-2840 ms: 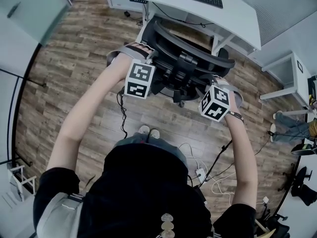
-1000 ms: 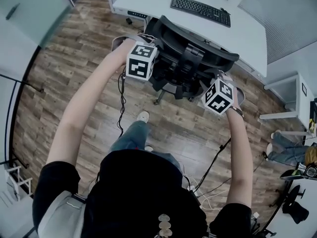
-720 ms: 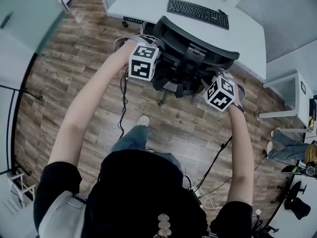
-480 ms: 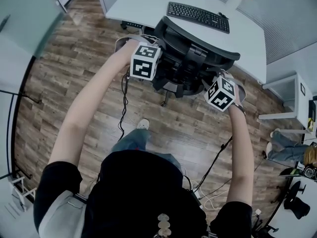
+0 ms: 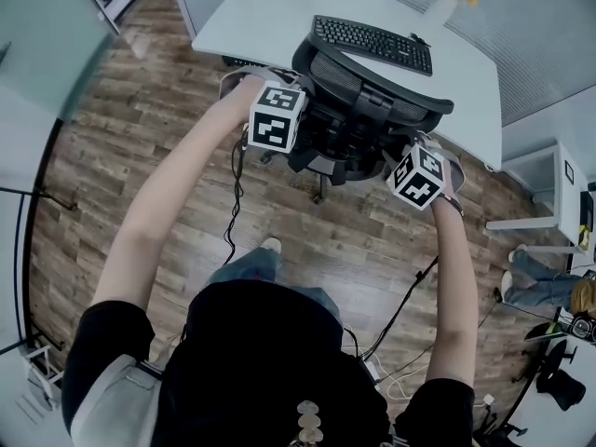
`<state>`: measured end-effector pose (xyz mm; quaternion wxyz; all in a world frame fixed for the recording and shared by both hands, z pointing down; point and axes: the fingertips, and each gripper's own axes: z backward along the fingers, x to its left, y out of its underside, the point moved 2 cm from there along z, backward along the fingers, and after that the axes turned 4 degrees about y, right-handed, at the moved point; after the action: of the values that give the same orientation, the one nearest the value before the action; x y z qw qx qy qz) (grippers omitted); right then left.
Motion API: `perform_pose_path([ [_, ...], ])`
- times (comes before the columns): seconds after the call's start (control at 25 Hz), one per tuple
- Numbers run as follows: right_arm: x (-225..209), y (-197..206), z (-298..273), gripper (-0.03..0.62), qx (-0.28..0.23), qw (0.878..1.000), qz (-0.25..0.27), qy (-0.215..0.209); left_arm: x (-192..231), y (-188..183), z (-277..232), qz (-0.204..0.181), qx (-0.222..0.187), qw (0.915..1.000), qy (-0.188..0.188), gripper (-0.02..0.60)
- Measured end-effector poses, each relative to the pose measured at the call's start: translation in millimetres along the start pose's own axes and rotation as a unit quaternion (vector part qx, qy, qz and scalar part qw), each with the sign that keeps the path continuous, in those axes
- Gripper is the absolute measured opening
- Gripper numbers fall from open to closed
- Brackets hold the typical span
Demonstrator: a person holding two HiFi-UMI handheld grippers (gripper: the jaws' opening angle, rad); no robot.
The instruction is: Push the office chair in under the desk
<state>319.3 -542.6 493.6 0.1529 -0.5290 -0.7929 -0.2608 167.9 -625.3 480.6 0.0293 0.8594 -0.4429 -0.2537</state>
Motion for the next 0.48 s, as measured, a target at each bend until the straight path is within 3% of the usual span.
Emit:
perform_pose_path([
  [0.48, -7.0, 2.0, -6.8, 0.120, 0.005, 1.000, 0.011, 0.012, 4.3, 1.9, -2.4, -0.001, -0.003, 0.9999, -0.016, 0.143],
])
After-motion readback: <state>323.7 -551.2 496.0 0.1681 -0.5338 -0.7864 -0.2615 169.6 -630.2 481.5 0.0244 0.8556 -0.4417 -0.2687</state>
